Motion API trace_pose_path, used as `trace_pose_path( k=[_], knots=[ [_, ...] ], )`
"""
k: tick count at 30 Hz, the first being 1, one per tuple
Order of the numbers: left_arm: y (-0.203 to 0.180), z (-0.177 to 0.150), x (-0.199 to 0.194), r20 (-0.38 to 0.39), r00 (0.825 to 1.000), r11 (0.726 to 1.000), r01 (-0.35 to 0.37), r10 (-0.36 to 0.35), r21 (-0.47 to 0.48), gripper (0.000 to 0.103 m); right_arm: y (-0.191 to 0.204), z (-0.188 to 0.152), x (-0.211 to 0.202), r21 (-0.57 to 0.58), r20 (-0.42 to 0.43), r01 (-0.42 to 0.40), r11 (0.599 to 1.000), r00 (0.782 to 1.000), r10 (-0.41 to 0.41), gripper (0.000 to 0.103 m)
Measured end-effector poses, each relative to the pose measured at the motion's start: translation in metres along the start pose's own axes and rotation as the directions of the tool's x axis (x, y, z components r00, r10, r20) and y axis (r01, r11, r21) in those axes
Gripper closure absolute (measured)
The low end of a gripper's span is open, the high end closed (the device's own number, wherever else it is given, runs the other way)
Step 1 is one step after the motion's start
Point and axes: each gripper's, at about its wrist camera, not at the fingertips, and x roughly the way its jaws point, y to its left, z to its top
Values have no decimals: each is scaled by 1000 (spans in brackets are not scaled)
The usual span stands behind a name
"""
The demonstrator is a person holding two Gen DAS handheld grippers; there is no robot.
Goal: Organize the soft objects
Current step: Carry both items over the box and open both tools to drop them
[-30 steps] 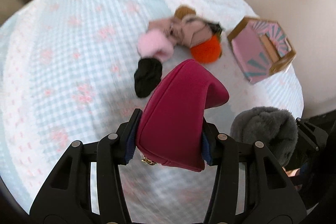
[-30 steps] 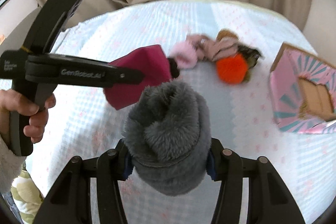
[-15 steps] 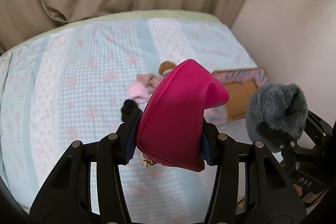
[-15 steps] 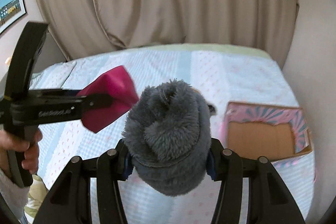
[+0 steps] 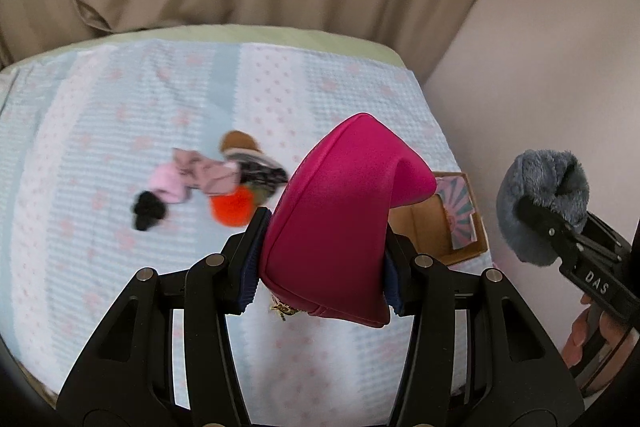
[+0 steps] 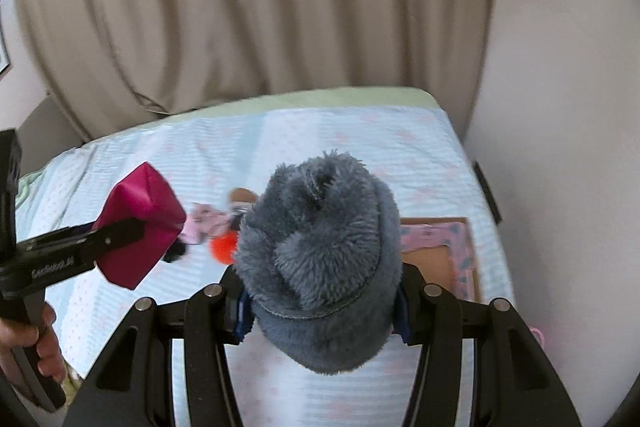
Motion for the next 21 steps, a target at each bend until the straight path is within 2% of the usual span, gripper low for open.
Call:
trace_pose_path(
  k=[4,9,15,19,21],
  knots=[
    [-39,2,46,-42,999,1000,-1,1,-3,57,-49,9,36,23,-81,13,1000,997,-11,54],
    [-78,-1,112,-137,990,1000,-26,27,13,57,-97,9,96,88,-210,-8,996,977,26,54],
    [-95,-8,193,-257,964,998,-63,65,18,57,-131,-4,171,161,-349,-34,986,933,89,54],
    [-101,-15,233,-310,946,995,-80,92,52,57,-141,-14,201,173,-396,-52,984,911,117,54],
    [-103,-19,249,-346,932,993,-91,109,69,57,-143,-20,212,184,-410,-64,981,902,136,54]
  ],
)
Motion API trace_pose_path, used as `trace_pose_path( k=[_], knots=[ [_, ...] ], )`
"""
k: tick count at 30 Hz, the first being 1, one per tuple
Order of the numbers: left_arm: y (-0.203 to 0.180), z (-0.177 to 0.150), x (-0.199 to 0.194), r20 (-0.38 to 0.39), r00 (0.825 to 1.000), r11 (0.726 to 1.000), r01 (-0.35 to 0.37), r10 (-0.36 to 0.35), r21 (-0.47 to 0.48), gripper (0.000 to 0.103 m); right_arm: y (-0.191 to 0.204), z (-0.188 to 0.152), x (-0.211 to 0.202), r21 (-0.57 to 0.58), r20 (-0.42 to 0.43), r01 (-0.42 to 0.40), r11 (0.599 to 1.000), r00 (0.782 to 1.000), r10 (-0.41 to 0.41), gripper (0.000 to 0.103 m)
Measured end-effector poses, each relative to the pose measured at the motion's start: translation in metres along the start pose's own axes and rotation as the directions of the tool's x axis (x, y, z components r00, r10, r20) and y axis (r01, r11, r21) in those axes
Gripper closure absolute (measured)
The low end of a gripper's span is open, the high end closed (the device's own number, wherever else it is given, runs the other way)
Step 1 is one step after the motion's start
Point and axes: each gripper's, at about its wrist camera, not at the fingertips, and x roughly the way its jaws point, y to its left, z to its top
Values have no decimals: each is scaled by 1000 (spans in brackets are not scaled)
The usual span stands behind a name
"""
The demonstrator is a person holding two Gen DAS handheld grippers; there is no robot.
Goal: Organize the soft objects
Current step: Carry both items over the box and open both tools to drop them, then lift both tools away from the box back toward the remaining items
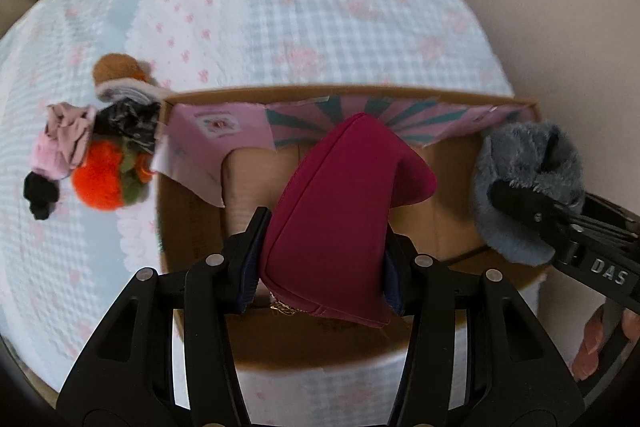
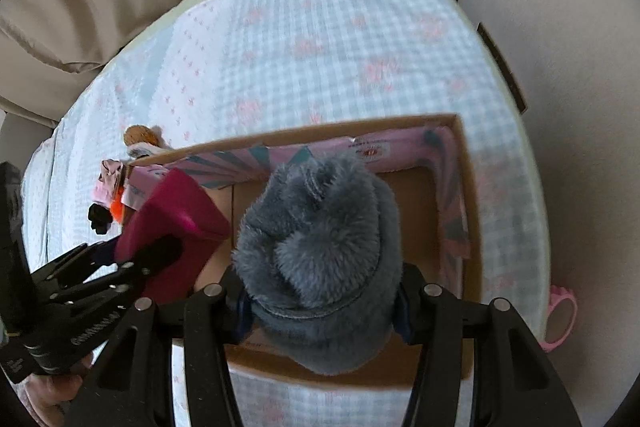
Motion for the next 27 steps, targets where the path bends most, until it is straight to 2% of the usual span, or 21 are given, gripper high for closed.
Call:
trace_pose_path(
  k=[4,5,6,7,8,9,14,18,27],
  knots=[
    [-2,-1,19,-38,999,1000,-29,29,9,55,-6,-1,13,18,-24,-27,999,999,27,53],
    [-3,-1,20,-39,998,999,-40,40,14,47,-6,0,17,14,-26,-23,1000,999,23,47],
    [-5,-1,20,-29,998,998,-58,59,32,22,-5,0,18,4,-23,-21,1000,1000,21,35],
    [-7,-2,18,-25,997,996,-71,73,53,7,-4,1,19,-7,-23,-23,1000,999,23,27],
    [-9,-3,16,-21,995,992,-97,99,76,0,-3,1,19,-11,-26,-33,999,999,33,8],
    [-10,-3,13,-10,993,989,-117,118,89,0,-3,1,19,-14,-26,-42,999,999,41,0],
    [-7,-11,3,-9,994,988,-111,113,105,0,-2,-6,18,-9,-39,-42,999,998,41,0],
    [-4,-14,-3,-10,994,990,-103,105,94,0,1,-10,10,-3,-9,-40,999,999,40,0],
    [-7,-14,-36,54,994,993,-95,91,74,0,12,-12,-30,-49,37,39,998,999,-37,0]
  ],
)
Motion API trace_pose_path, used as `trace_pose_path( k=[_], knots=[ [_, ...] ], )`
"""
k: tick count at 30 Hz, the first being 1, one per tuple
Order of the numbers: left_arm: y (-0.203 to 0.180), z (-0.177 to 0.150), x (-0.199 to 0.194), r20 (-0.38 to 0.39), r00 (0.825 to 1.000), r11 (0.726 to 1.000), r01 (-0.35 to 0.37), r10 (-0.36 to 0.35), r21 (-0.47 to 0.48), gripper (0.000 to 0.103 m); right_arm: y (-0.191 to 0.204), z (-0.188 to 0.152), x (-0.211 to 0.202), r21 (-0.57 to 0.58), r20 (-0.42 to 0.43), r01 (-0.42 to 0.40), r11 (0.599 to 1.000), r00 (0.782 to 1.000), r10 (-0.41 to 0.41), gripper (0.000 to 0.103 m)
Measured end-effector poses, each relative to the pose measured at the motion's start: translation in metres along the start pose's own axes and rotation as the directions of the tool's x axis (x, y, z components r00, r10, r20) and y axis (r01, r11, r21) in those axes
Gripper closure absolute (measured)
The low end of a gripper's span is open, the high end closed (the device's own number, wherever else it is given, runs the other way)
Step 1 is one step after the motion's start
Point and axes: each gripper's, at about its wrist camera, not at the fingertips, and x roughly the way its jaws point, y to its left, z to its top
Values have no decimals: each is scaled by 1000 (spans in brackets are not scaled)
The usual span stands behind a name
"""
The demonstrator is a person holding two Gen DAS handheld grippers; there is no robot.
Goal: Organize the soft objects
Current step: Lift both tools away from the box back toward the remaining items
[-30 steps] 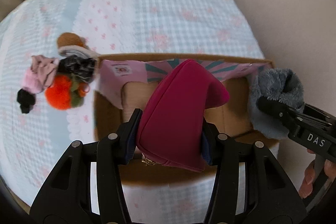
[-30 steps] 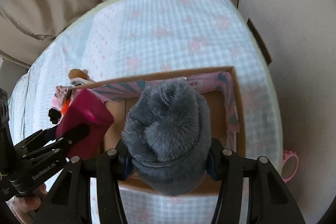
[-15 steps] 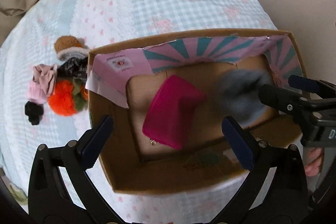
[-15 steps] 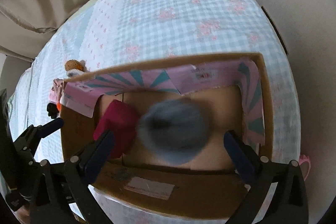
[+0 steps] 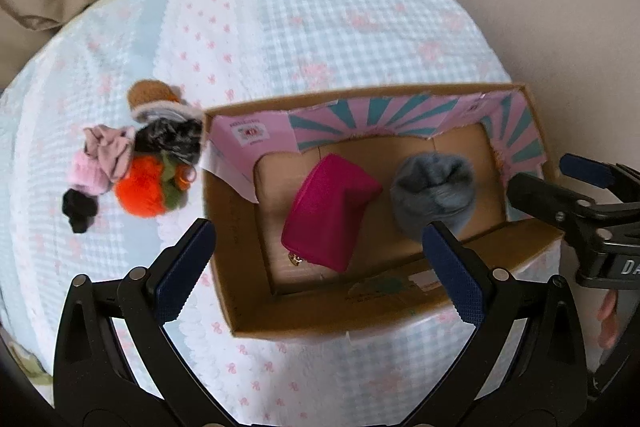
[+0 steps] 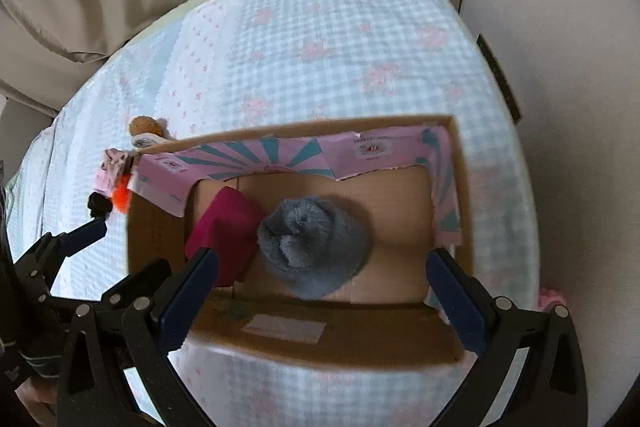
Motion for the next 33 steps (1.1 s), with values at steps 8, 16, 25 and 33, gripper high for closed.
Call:
trace_pose_path(
  k=[8,16,25,33],
  knots=[
    [10,-4,-81,133,990,998,59,-54,-33,0,29,-6,-90,-22,157,63,998,986,-59,0],
    [43,-32,-185,291,956,997,61,-42,-57,0,74,-40,-174,-56,312,95,994,947,-73,0],
    [92,-81,-270,419,908,995,51,-12,-81,0,122,-84,-234,-66,425,139,988,900,-98,0],
    [152,-115,-311,492,871,991,46,20,-122,0,176,-104,-257,-93,509,139,986,858,-73,0]
  ],
)
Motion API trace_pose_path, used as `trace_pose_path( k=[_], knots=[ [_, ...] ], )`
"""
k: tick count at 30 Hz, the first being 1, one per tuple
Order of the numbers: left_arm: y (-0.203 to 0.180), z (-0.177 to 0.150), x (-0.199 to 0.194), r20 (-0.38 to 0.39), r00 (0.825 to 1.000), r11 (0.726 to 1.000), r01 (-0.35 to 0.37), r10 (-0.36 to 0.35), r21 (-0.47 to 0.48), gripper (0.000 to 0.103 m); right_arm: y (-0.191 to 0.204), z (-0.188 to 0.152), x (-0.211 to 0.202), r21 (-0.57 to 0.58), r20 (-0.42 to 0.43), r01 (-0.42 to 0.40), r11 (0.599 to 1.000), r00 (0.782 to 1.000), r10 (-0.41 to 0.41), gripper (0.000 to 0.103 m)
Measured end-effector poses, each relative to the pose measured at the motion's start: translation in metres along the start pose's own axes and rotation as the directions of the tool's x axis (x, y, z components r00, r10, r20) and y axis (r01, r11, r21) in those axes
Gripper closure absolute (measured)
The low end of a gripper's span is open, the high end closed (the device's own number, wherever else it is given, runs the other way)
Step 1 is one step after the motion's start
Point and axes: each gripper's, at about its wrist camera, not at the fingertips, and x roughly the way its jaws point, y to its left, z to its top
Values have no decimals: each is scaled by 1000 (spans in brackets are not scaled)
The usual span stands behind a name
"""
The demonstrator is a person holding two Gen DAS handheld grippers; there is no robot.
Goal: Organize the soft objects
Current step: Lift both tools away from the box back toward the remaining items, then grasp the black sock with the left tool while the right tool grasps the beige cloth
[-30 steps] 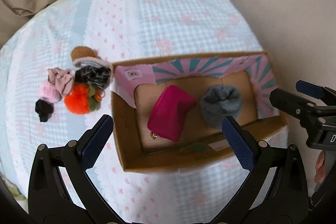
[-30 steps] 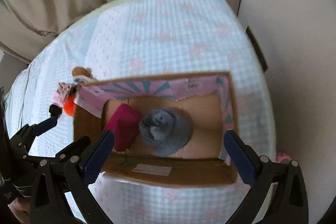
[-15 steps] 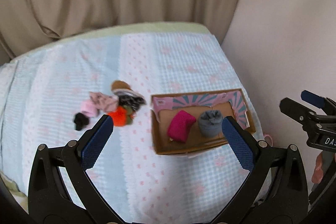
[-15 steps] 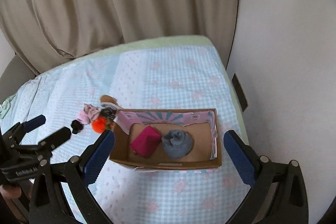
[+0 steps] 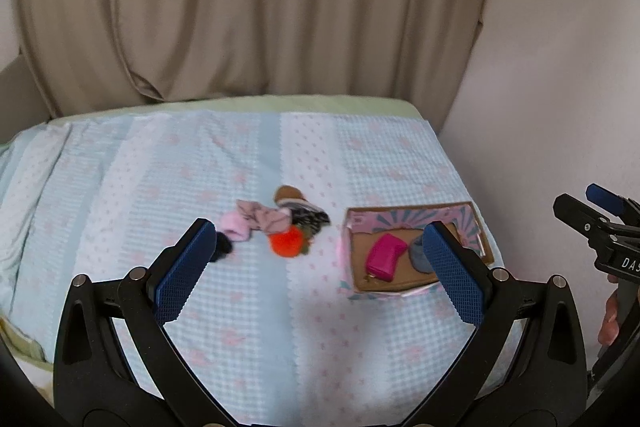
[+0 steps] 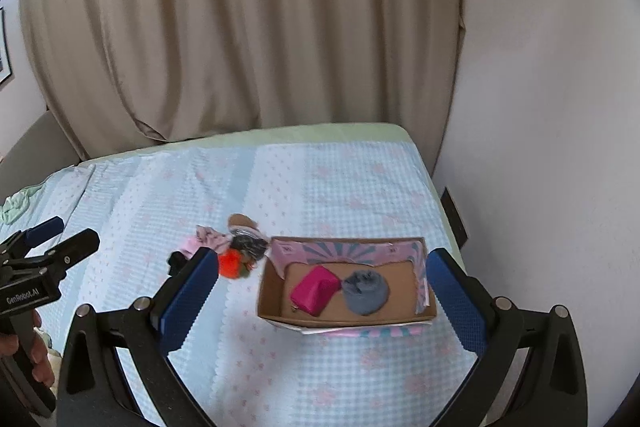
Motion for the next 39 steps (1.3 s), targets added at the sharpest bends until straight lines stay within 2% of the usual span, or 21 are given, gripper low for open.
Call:
trace_pose_path(
  k=[4,8,17,21,27,39],
  knots=[
    [32,-4,-14,35,999,1000,-22,21,6,0,30,0,-3,-5,24,-21,1000,999,22,0],
    [67,-8,-17,35,999,1000,-24,24,2,0,65,-2,3,-18,35,-47,999,998,48,0],
    [150,-18,10,4,1000,1000,-15,15,-8,0,143,-6,54,-53,18,-120,991,992,122,0],
    [182,-27,41,-25,999,1000,21,-21,-7,0,173,-12,90,-76,5,-135,988,991,135,0],
    [215,-50,115,-77,994,997,76,-74,28,0,202,-29,158,-107,-10,-138,985,990,138,0],
    [251,-99,264,-184,977,994,112,-110,-1,1,230,-70,316,-307,-131,-134,942,987,98,0]
  ],
)
